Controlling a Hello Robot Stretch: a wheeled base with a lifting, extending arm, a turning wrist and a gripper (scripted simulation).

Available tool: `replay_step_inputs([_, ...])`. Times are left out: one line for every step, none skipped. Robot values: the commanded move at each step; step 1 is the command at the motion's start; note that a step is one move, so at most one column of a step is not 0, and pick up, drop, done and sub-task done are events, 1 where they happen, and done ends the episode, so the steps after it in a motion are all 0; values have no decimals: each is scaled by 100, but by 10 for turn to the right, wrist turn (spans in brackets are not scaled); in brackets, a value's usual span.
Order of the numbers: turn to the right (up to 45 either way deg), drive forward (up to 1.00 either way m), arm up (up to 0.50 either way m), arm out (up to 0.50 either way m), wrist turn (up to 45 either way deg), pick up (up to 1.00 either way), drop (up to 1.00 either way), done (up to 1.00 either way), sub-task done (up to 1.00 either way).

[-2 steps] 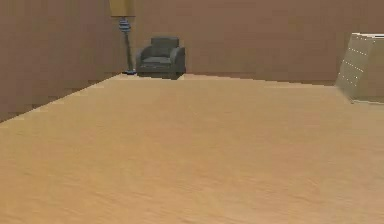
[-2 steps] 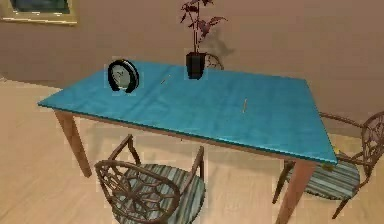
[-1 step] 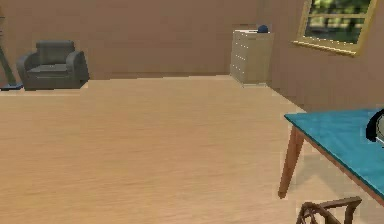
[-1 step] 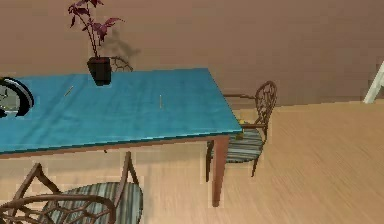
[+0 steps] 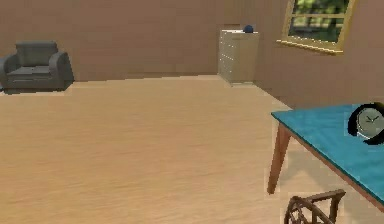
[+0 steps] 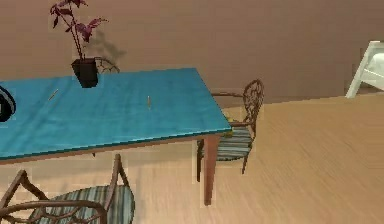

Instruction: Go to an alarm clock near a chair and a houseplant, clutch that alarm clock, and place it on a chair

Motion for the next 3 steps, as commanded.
replay_step_inputs([0, 95, 0, 0, 0, 0, 0, 0, 0])
replay_step_inputs([450, 0, 0, 0, 0, 0, 0, 0, 0])
replay_step_inputs([450, 0, 0, 0, 0, 0, 0, 0, 0])
